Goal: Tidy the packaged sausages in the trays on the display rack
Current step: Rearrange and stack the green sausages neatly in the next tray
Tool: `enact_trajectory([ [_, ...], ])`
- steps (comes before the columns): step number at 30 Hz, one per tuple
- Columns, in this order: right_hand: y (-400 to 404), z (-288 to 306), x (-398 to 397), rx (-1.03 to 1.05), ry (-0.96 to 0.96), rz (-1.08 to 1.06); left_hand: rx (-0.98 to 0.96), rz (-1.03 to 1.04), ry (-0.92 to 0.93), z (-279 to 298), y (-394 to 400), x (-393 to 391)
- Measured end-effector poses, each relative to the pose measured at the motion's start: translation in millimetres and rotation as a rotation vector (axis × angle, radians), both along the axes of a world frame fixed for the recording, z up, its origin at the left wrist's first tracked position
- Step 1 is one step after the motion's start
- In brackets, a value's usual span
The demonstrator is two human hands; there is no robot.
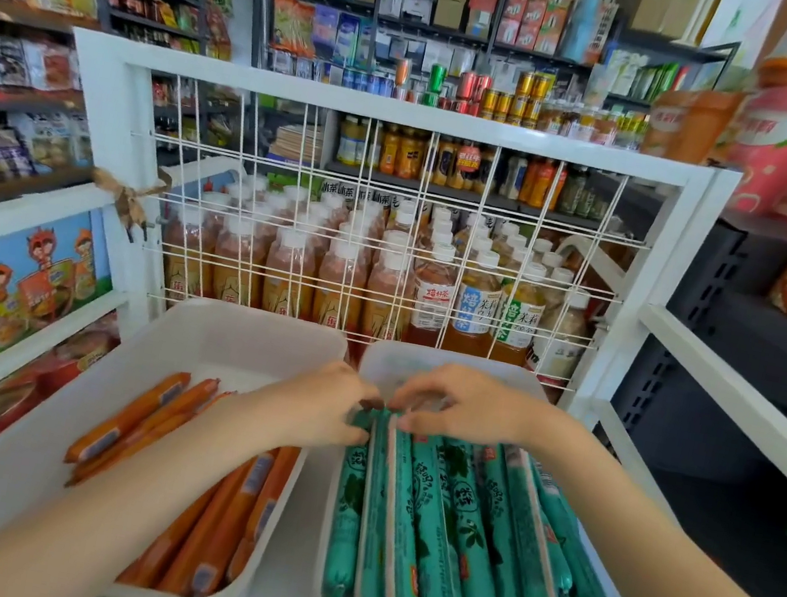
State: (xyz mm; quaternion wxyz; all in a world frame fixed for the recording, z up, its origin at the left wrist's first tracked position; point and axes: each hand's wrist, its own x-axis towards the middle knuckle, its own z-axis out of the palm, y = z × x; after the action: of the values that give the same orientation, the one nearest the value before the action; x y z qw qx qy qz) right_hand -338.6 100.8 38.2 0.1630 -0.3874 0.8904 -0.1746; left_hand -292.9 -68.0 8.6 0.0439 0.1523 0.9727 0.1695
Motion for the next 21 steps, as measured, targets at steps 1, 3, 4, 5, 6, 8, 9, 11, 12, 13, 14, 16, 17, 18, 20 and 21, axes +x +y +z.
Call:
enact_trajectory([
  [1,-2.1,-1.6,2.4,0.031,-0.016,0.002,0.007,-0.005,0.002,0.4,-1.1,1.9],
  [3,-3.1,-3.0,5.1,0.030,-0.035,-0.019,0.010,-0.015,0.001,1.3,-3.1,5.7],
  [4,-3.0,-2.6,6.7,0.011,-0.036,-0.036,0.007,-0.018,0.002,2.0,-3.5,7.8],
  [5,-2.3,-1.3,8.8,-0.013,-0.034,-0.051,0.004,-0.018,0.002,2.6,-3.8,9.7],
  [6,-1.0,0.0,10.6,-0.043,-0.034,-0.063,0.011,-0.018,0.006,3.8,-3.7,12.0],
  [8,2.8,5.3,15.1,-0.149,-0.066,-0.090,0.075,-0.016,0.009,7.4,-3.8,15.3],
  [9,5.6,9.7,17.6,-0.228,-0.101,-0.119,0.139,-0.015,0.011,10.5,-3.7,16.3],
  [11,11.7,20.6,19.3,-0.419,-0.144,-0.215,0.328,-0.017,-0.006,20.0,-0.9,19.1],
  [12,14.8,26.1,18.6,-0.521,-0.133,-0.282,0.462,-0.017,-0.050,24.8,1.5,20.7],
  [13,17.3,31.1,16.9,-0.629,-0.106,-0.349,0.615,-0.013,-0.122,28.9,5.1,22.6],
  [14,19.5,35.6,15.1,-0.729,-0.065,-0.408,0.757,-0.009,-0.203,33.2,9.9,24.6],
  [16,22.5,44.6,15.9,-0.850,0.031,-0.471,0.903,-0.008,-0.234,39.0,18.7,25.8],
  [17,23.8,48.2,17.9,-0.889,0.056,-0.468,0.900,0.006,-0.174,41.2,21.8,24.0],
  [18,25.1,51.7,21.1,-0.925,0.068,-0.444,0.875,0.021,-0.103,44.1,24.2,22.1],
  [20,26.7,56.9,29.1,-0.983,0.089,-0.381,0.835,0.010,-0.017,50.1,27.5,19.9],
  [21,27.2,58.2,32.2,-0.998,0.109,-0.355,0.817,-0.019,-0.007,52.5,28.5,19.6],
])
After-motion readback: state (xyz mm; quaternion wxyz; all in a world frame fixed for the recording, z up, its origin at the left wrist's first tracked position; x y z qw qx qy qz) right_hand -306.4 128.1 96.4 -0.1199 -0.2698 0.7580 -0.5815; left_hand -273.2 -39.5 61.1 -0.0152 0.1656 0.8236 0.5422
